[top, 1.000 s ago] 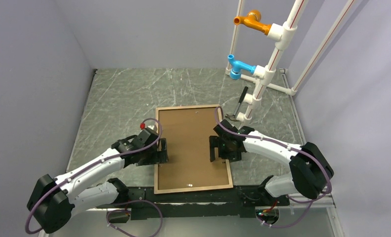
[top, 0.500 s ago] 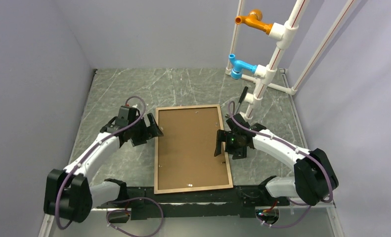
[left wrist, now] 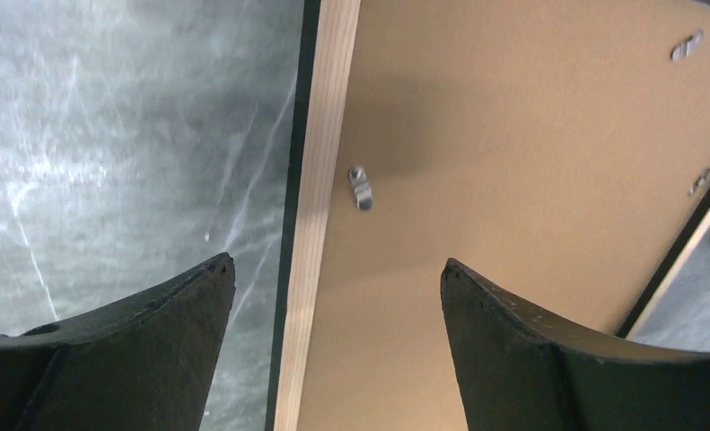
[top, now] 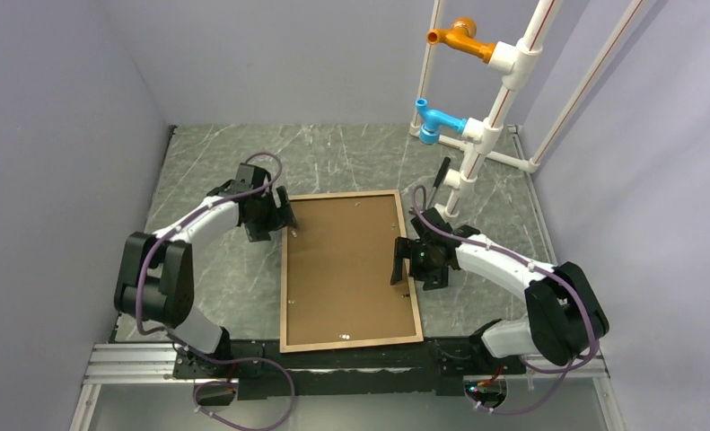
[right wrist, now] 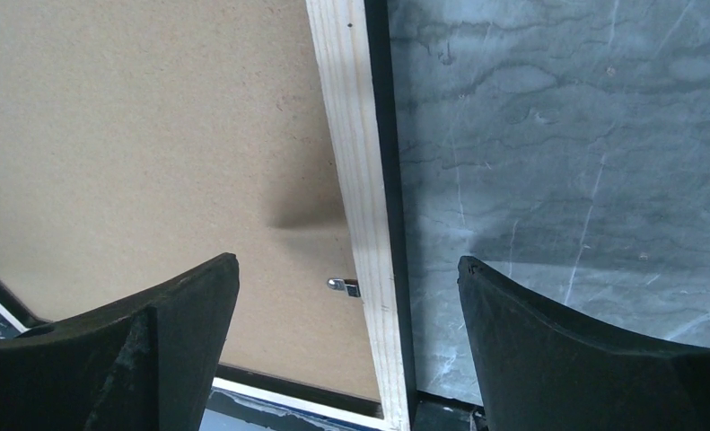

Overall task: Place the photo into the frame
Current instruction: Install the photo frame at the center of the board.

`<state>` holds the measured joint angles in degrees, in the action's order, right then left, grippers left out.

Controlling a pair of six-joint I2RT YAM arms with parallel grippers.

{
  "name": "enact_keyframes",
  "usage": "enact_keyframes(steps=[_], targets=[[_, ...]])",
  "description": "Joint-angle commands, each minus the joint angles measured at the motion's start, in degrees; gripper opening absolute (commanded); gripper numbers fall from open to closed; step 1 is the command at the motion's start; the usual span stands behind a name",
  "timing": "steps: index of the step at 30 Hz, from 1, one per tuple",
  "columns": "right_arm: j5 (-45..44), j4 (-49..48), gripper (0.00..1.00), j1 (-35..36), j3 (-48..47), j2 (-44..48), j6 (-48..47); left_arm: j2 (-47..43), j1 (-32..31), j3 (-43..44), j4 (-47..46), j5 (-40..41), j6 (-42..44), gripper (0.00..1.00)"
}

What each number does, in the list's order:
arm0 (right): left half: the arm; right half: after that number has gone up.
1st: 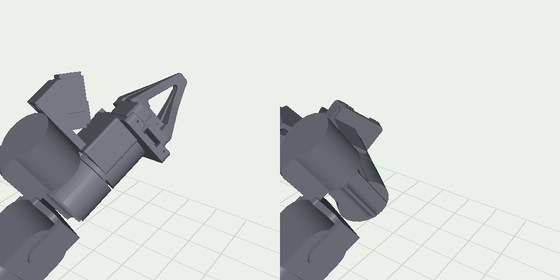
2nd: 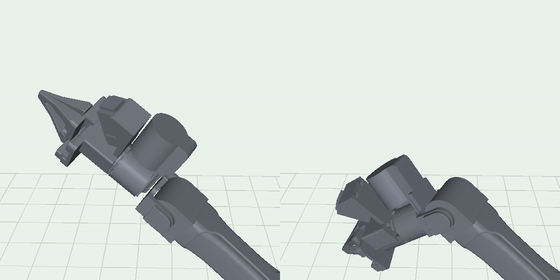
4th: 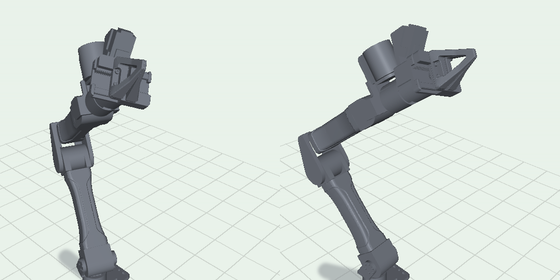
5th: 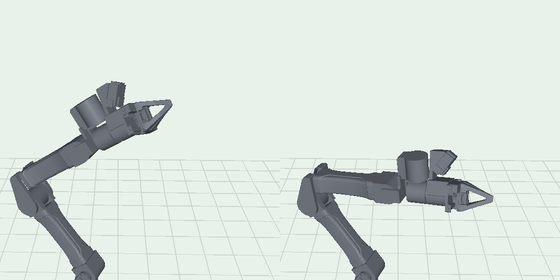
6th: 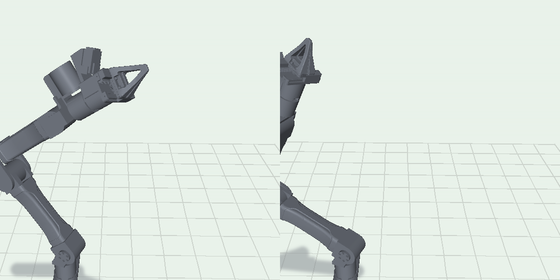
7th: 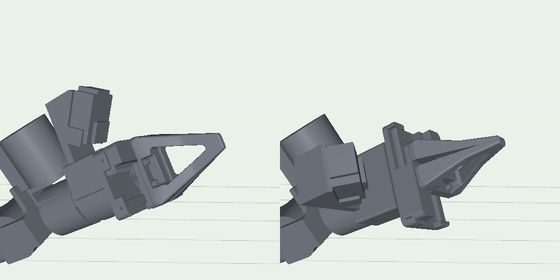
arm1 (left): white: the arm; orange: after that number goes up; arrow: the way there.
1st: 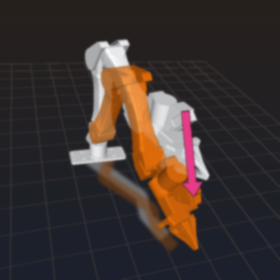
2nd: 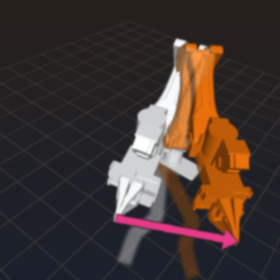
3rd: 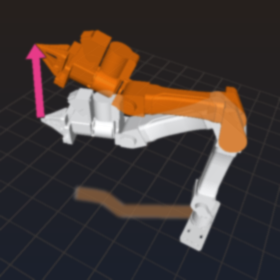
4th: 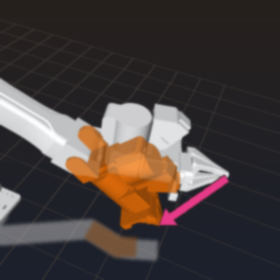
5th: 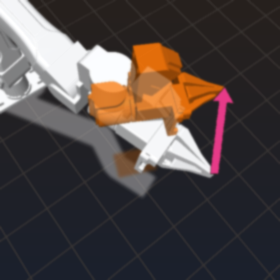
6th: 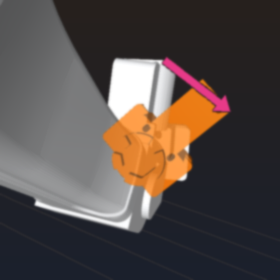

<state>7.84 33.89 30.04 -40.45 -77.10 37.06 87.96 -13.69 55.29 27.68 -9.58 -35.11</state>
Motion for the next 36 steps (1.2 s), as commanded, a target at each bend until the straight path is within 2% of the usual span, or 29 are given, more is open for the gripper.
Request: enact_keyframes(steps=[1, 10, 14, 18, 23, 25, 26, 35, 36], targets=[[0.34, -2.37, 0.93, -0.35, 1.54, 0.28, 0.40, 4.66, -1.71, 6.16, 1.44, 5.15, 1.58, 0.86], [0.84, -2.69, 0.93, -0.34, 3.04, 0.65, 0.93, 12.40, -6.80, 10.91, 4.78, 11.95, 1.64, 0.66], [0.98, -2.90, 0.93, -0.37, 3.21, 0.68, 0.91, 14.52, -7.40, 11.48, 5.79, 14.61, 1.43, 0.61], [1.10, -2.95, 0.93, -0.40, 3.42, 0.78, 0.89, 15.99, -7.39, 11.33, 5.67, 15.16, 1.66, 0.47], [1.28, -2.97, 0.93, -0.33, 3.87, 1.32, 1.08, 17.00, -7.40, 10.77, 5.11, 14.80, 1.86, 0.14], [1.22, -2.89, 0.93, -0.33, 3.91, 1.51, 1.02, 17.23, -7.40, 10.73, 4.99, 14.49, 2.01, 0.02], [1.21, -2.85, 0.93, -0.33, 4.01, 1.58, 1.00, 17.23, -7.40, 10.81, 4.87, 14.33, 2.07, 0.00], [1.19, -2.89, 0.93, -0.39, 4.43, 2.00, 1.17, 13.12, -7.32, 8.64, 1.88, 11.09, 3.66, 0.00], [1.09, -2.87, 0.93, -0.34, 4.56, 1.98, 1.17, 12.17, -7.39, 8.37, 1.75, 10.67, 3.85, 0.04]])
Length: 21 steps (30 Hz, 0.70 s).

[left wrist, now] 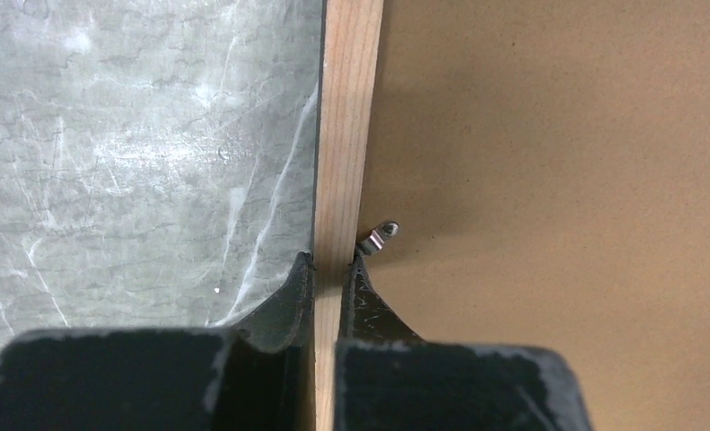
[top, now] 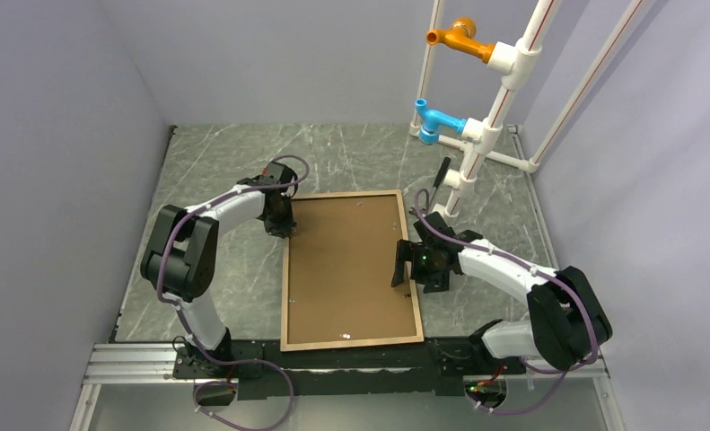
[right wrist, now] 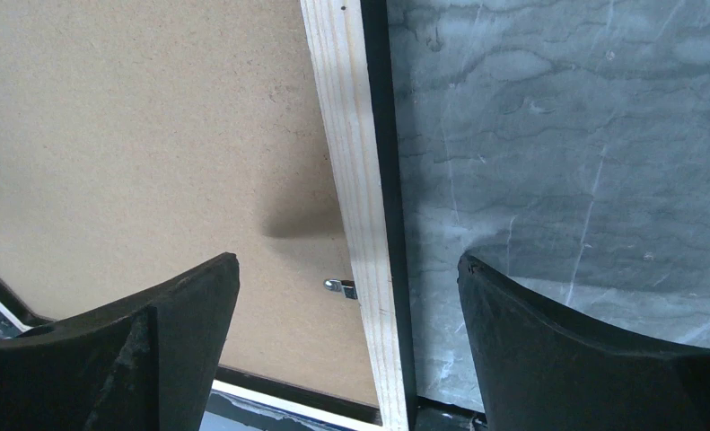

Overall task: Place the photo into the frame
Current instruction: Install the photo frame at the center of the board, then move the photo frame to the center of the board.

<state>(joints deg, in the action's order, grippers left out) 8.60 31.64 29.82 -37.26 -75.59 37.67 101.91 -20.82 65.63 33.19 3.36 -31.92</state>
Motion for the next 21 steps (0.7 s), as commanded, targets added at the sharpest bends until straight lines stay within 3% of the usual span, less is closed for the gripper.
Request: enact_keyframes(steps=[1, 4, 6, 7, 15, 21], targets=[[0.36, -0.59, 0.93, -0.12, 1.50, 0.52, 0.61, -2.85, -0.27, -2.22, -3.87, -2.64, 0.66, 0.11], [0.34, -0.61, 0.93, -0.16, 2.06, 1.12, 0.73, -6.52, -0.27, -3.50, -3.84, -2.83, 0.29, 0.47], [0.49, -0.61, 0.93, -0.13, 2.46, 1.51, 0.90, -8.64, -0.28, -4.67, -3.43, -2.83, -0.17, 0.64], [0.70, -0.73, 0.93, -0.12, 2.57, 1.67, 1.03, -9.40, -0.25, -5.18, -3.14, -3.49, -0.46, 0.68], [3.41, -2.24, 0.93, 1.28, 4.58, 3.04, 2.88, -16.20, -0.27, -15.91, -5.86, -9.18, -3.75, 0.70], [4.08, -4.28, 0.92, 6.19, 5.31, 1.95, 6.35, -20.05, -0.45, -22.10, -7.22, -11.55, -4.78, 0.69]])
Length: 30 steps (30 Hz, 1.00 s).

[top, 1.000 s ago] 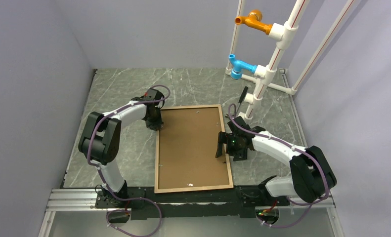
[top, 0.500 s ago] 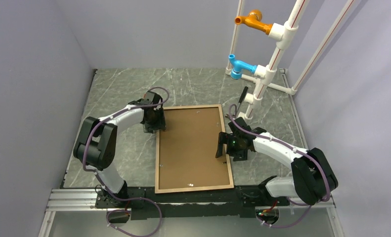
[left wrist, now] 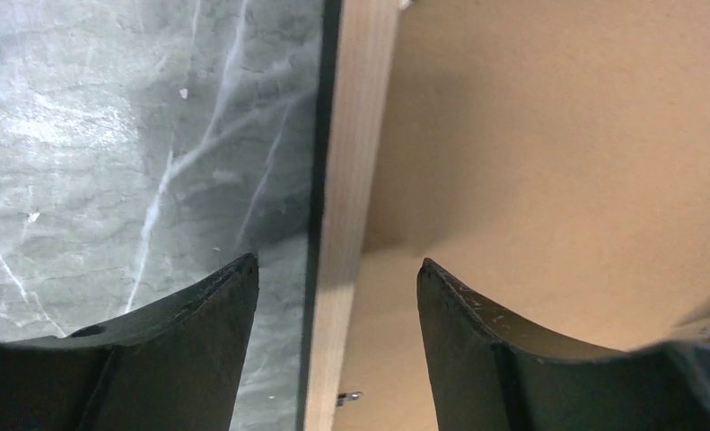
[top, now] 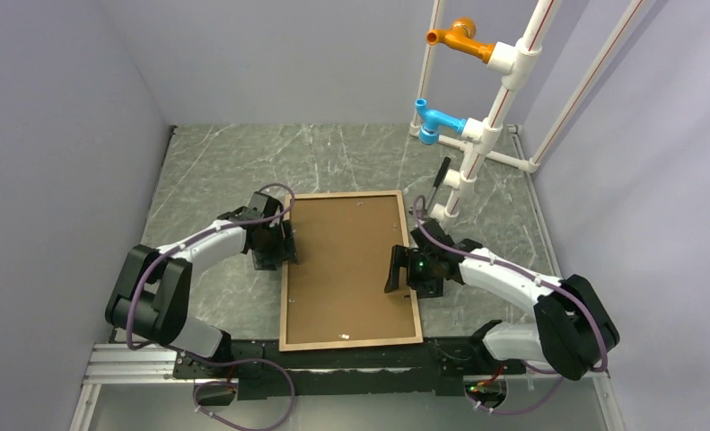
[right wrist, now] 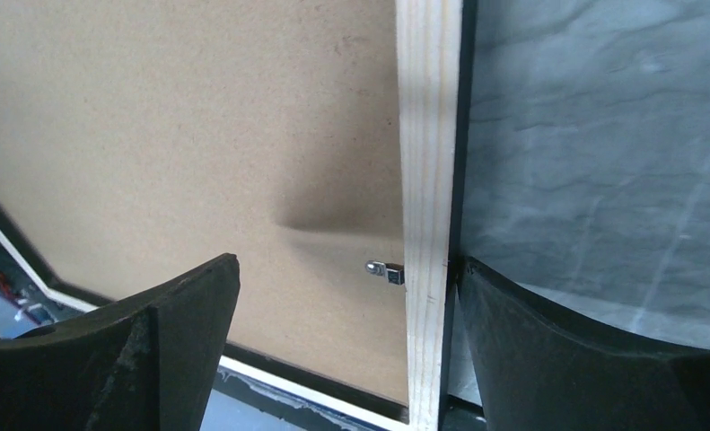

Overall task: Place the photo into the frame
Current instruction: Move the photo frame to the center of the board.

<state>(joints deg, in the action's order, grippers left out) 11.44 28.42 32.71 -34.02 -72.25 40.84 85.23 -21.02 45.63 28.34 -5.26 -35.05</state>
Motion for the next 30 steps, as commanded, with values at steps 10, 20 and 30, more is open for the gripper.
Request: enact_keyframes(steps=[10, 20, 30], targets=[[-1.49, 2.17, 0.93, 11.91, -0.92, 0.22, 8.66, -8.51, -2.97, -4.28, -0.67, -5.64, -2.53, 0.65], [-1.93, 4.80, 0.93, 11.93, -1.00, 2.28, 8.59, -15.74, -9.65, -8.75, 1.93, -3.48, -8.76, 0.65], [-11.19, 12.13, 0.99, 10.26, -7.13, -0.08, 4.49, -14.67, -9.76, -4.90, 8.30, 3.76, -6.90, 0.84]])
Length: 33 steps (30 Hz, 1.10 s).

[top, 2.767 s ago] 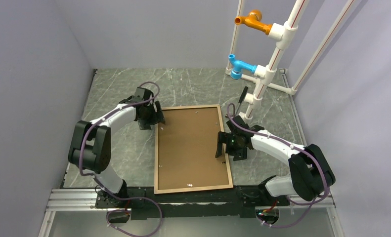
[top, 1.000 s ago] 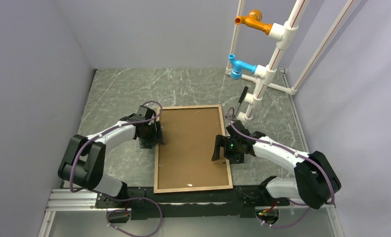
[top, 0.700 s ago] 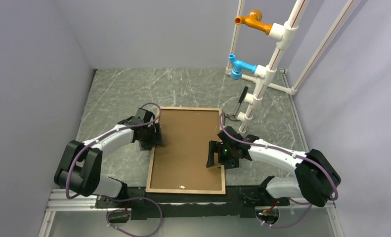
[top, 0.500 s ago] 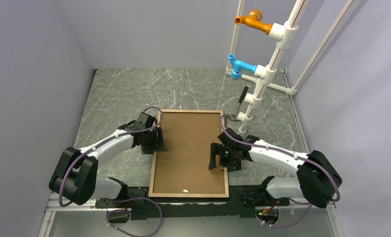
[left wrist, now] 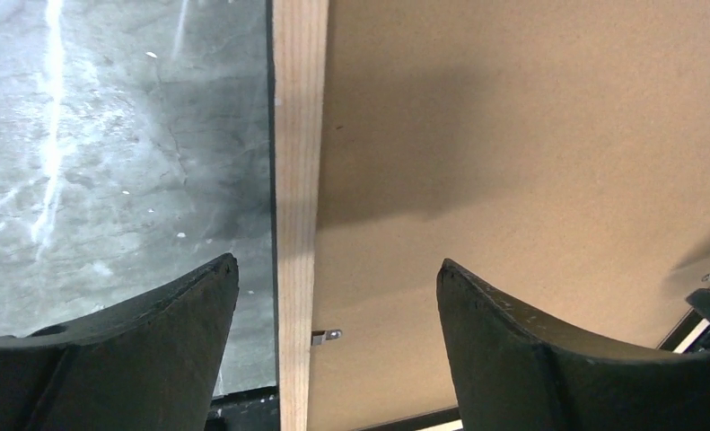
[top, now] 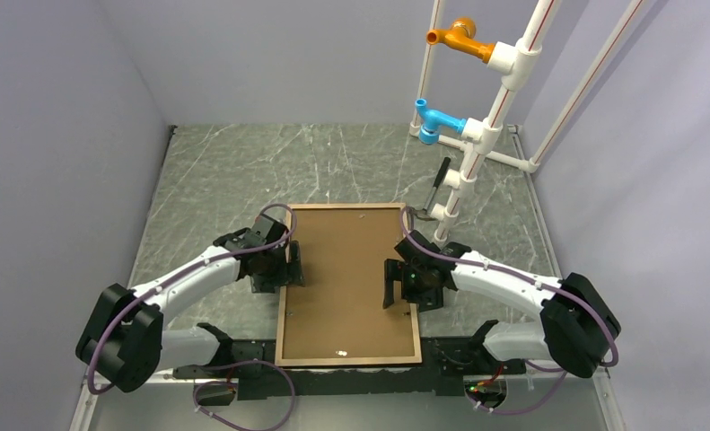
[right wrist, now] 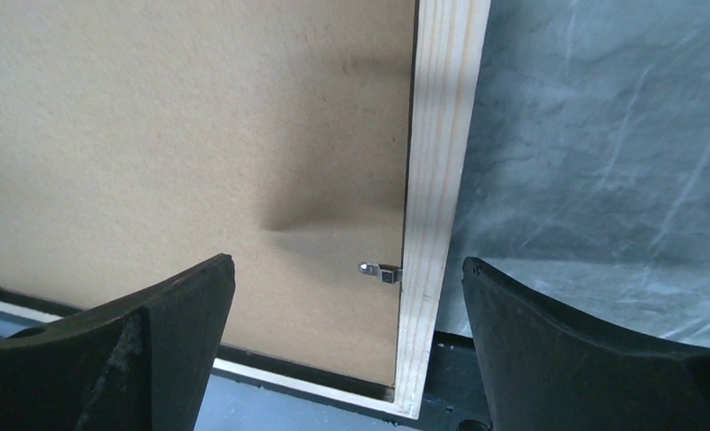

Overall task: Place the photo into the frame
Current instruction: Move the photo frame to the center of the board.

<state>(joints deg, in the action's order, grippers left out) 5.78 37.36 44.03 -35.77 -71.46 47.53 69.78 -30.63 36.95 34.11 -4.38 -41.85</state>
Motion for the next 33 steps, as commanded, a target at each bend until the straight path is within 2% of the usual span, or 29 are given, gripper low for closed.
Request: enact_keyframes(steps=[1, 8, 15, 22, 33], targets=[[-7.87, 3.63, 0.99, -1.77, -6.85, -1.38, -2.89, 1.14, -0.21, 4.24, 2.60, 3.07, 0.25, 0.84], [-10.80, 1.83, 0.99, -5.98, -12.04, -6.71, -8.35, 3.60, 1.03, 6.99, 3.37, 3.83, 2.51, 0.80], [-9.40, -1.63, 0.99, -6.01, -15.14, -13.72, -9.51, 1.17, 6.70, 5.98, 3.04, 1.30, 4.69, 0.83], [-4.81, -4.62, 0.98, -3.56, -16.48, -15.26, -7.84, -1.43, 13.83, 3.54, 1.88, -3.08, 7.79, 0.85], [-2.70, -6.82, 0.98, 2.43, -22.31, -22.04, -5.64, -0.43, 16.30, 2.04, 0.70, -4.76, 9.45, 0.86]])
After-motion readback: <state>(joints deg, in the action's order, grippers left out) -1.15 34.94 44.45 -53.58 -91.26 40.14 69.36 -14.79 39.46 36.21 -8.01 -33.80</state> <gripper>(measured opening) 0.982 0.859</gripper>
